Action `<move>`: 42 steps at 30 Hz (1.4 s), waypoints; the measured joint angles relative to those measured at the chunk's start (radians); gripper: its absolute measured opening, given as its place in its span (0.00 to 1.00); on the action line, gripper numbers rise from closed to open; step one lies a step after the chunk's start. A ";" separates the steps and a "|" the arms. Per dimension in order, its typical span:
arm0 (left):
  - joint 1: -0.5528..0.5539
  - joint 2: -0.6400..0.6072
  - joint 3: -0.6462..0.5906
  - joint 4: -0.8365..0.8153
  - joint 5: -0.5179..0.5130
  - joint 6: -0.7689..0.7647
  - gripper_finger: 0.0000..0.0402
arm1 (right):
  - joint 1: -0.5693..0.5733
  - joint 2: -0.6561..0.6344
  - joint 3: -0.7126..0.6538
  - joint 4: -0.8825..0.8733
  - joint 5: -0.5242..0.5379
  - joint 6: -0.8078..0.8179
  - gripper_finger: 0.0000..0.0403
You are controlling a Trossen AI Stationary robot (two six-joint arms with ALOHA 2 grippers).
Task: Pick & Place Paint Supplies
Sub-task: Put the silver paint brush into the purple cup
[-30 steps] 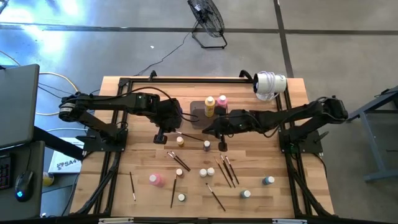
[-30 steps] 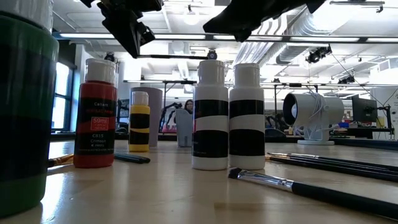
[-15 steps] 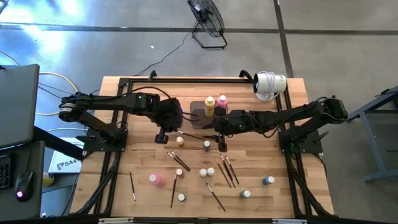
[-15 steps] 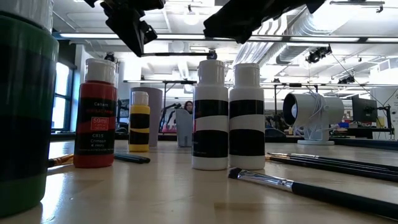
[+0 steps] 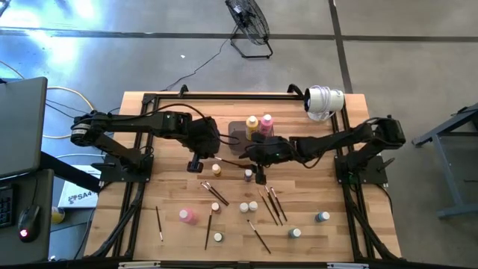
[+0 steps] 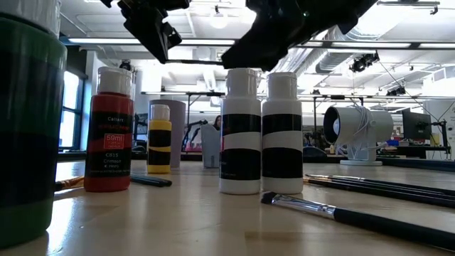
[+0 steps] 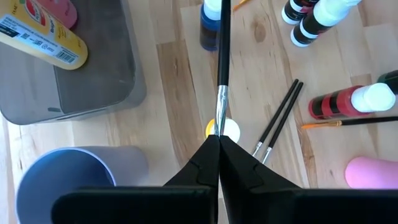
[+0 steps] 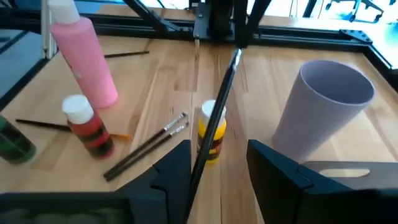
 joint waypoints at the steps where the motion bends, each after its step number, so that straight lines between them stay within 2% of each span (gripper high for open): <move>1: 0.000 0.000 0.000 0.000 0.000 0.000 0.00 | 0.000 0.000 0.000 0.000 -0.002 0.000 0.36; 8: 0.000 0.000 0.000 0.010 0.000 0.000 0.00 | 0.000 0.000 0.000 -0.013 -0.004 0.075 0.36; 22: 0.000 0.000 0.000 0.044 0.001 -0.001 0.00 | 0.000 0.000 0.000 -0.032 -0.004 0.077 0.36; 26: 0.000 0.000 0.000 0.044 0.001 -0.001 0.00 | 0.000 0.000 0.000 -0.032 -0.003 0.075 0.30; 37: -0.001 0.000 0.000 0.041 0.006 -0.003 0.00 | -0.001 -0.001 0.000 -0.035 0.002 0.056 0.05; 42: -0.001 0.000 0.000 0.043 0.011 -0.003 0.00 | 0.000 -0.002 0.000 -0.043 0.002 0.048 0.03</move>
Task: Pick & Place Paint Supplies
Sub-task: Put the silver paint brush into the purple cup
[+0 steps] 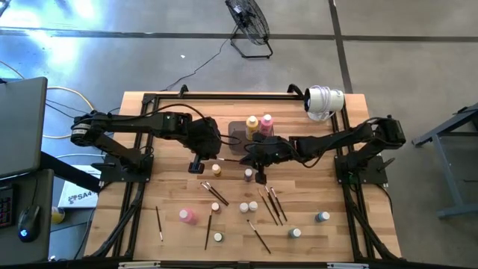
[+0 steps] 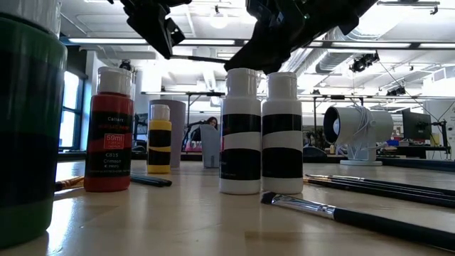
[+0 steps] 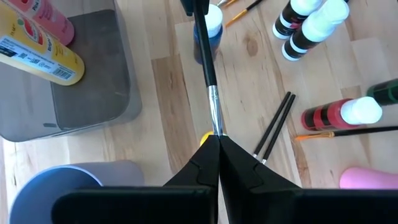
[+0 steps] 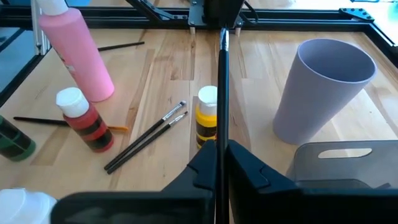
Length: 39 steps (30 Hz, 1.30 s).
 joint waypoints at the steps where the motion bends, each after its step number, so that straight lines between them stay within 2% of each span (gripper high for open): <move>1: 0.000 0.000 0.000 0.000 0.000 0.000 0.00 | 0.000 0.000 0.000 -0.001 0.000 0.000 0.03; 8: 0.000 0.000 0.000 0.011 -0.005 0.000 0.03 | 0.000 0.000 0.000 -0.005 0.000 0.000 0.02; 15: 0.000 0.000 0.005 -0.014 -0.038 -0.012 0.23 | 0.000 0.000 0.000 -0.003 -0.002 -0.006 0.02; 18: 0.002 0.000 0.051 -0.121 -0.119 0.005 0.28 | 0.002 -0.001 0.000 0.001 -0.011 -0.009 0.02; 22: 0.002 0.000 0.133 -0.236 -0.208 -0.018 0.29 | 0.002 -0.023 0.000 0.000 -0.009 -0.019 0.01; 29: 0.001 0.000 0.255 -0.285 -0.214 -0.047 0.26 | 0.001 -0.080 0.000 -0.024 0.046 -0.046 0.01; 39: 0.001 -0.011 0.274 -0.332 -0.413 -0.146 0.26 | 0.001 -0.110 0.000 -0.071 0.073 -0.055 0.02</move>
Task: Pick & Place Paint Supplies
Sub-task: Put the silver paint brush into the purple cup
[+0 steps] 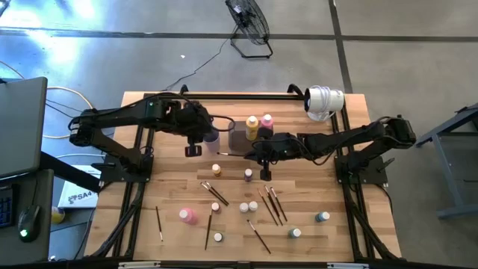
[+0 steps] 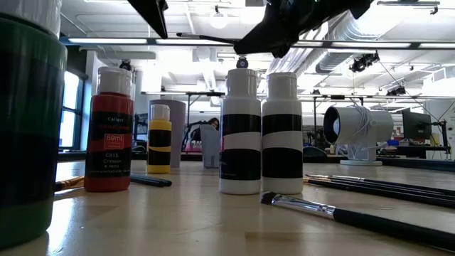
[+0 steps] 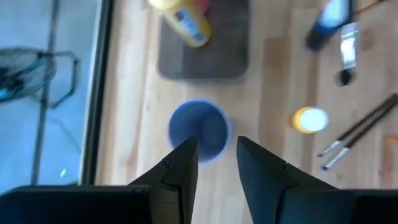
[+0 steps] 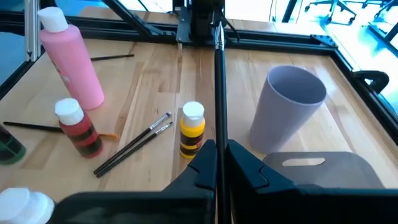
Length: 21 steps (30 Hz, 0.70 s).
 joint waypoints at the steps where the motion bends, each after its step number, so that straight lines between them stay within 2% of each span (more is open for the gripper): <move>1: 0.000 0.000 0.000 -0.019 -0.012 -0.006 0.26 | 0.000 -0.001 0.000 -0.001 0.000 0.000 0.02; 4: 0.000 -0.025 -0.019 -0.047 -0.023 -0.033 0.25 | 0.000 -0.004 0.000 0.001 0.003 0.002 0.02; 7: 0.000 -0.105 -0.109 0.019 -0.024 -0.061 0.20 | 0.002 -0.004 0.000 0.000 0.006 0.006 0.02; 9: 0.000 -0.191 -0.209 0.133 -0.012 -0.062 0.15 | 0.003 -0.004 0.000 0.002 0.006 0.006 0.02; 15: -0.001 -0.479 -0.589 0.548 0.145 -0.065 0.02 | 0.003 -0.004 0.000 0.052 0.003 -0.002 0.02; 21: 0.000 -0.693 -0.880 0.913 0.163 -0.084 0.02 | 0.003 -0.004 0.000 0.125 0.002 -0.033 0.02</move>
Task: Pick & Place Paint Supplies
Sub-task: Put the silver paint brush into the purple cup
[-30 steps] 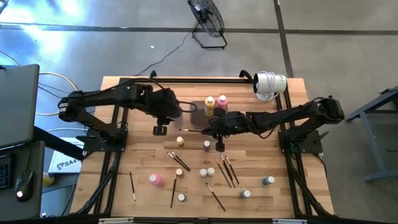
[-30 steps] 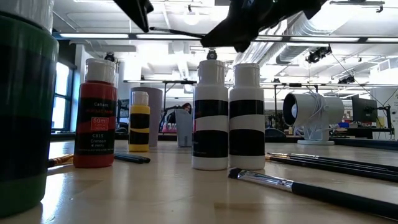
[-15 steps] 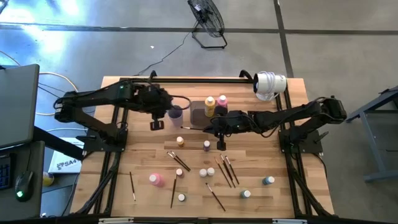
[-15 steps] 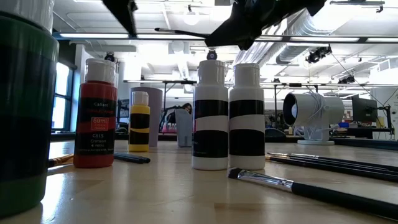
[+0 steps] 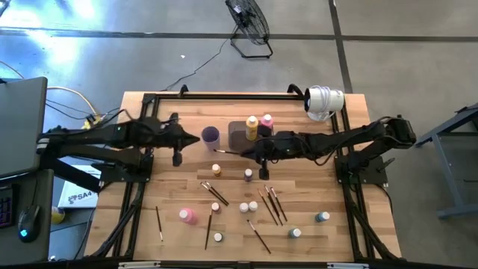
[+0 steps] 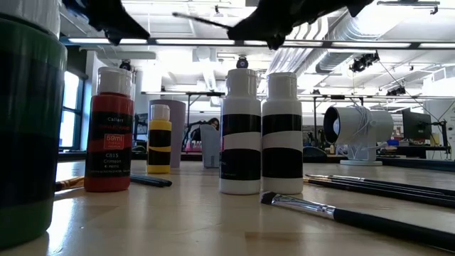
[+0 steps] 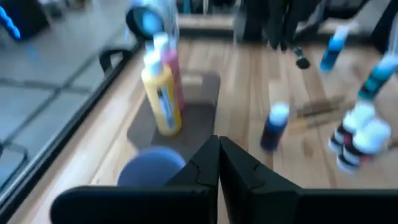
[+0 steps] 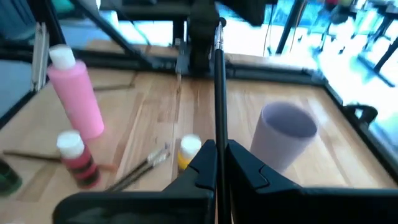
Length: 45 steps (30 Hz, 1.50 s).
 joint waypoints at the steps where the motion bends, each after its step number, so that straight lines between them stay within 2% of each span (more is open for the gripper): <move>1: -0.001 -0.023 -0.040 0.055 0.013 0.000 0.02 | 0.000 0.000 0.000 0.021 0.000 -0.010 0.01; 5: -0.001 -0.076 -0.165 0.286 0.080 0.011 0.02 | 0.000 0.000 0.000 0.102 0.000 -0.049 0.01; 9: -0.001 -0.086 -0.273 0.517 0.091 0.024 0.03 | 0.000 0.001 0.000 0.173 -0.001 -0.090 0.01; 15: -0.001 -0.028 -0.432 1.071 0.216 0.028 0.03 | 0.000 0.030 0.000 0.252 -0.014 -0.106 0.01; 18: -0.001 0.012 -0.473 1.198 0.224 0.027 0.03 | 0.000 0.038 0.000 0.270 -0.027 -0.106 0.01; 25: -0.001 0.116 -0.462 1.206 0.225 -0.016 0.03 | -0.001 0.076 0.000 0.363 -0.035 -0.116 0.01; 35: -0.001 0.219 -0.389 1.251 0.230 -0.002 0.03 | -0.001 0.084 0.000 0.362 -0.031 -0.119 0.02; 42: -0.001 0.265 -0.347 1.252 0.340 0.001 0.03 | -0.001 0.084 0.000 0.362 -0.031 -0.122 0.02; 45: -0.001 0.278 -0.335 1.250 0.354 0.000 0.03 | -0.001 0.084 0.000 0.362 -0.031 -0.122 0.02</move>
